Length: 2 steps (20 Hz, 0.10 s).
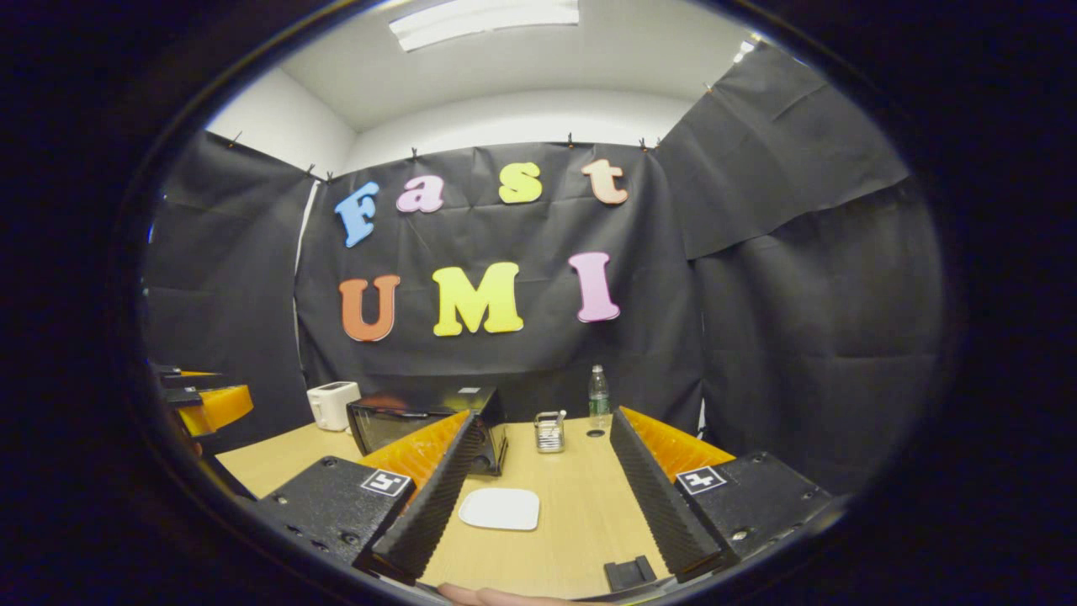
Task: Open the electric oven with the left hand, put the food in, and close the electric oven.
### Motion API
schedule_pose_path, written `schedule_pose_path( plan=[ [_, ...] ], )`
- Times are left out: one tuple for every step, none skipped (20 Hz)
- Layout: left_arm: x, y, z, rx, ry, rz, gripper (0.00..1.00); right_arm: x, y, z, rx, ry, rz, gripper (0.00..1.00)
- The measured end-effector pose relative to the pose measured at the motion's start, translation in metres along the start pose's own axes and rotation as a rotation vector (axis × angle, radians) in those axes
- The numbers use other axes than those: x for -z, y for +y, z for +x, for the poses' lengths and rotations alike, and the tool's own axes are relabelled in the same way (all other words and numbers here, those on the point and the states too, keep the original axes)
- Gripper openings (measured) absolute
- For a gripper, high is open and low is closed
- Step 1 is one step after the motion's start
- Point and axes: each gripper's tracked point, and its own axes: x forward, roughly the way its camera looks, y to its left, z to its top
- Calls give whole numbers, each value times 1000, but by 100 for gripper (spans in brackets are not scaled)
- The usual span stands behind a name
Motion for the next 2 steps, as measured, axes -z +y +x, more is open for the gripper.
schedule_pose_path(
  plan=[
    [1,0,0,0,3,-2,95,1,0,1,-1,2,-2,96],
    [0,0,-1,-2,3,-2,95,1,-1,1,-1,3,-2,96]
  ],
)
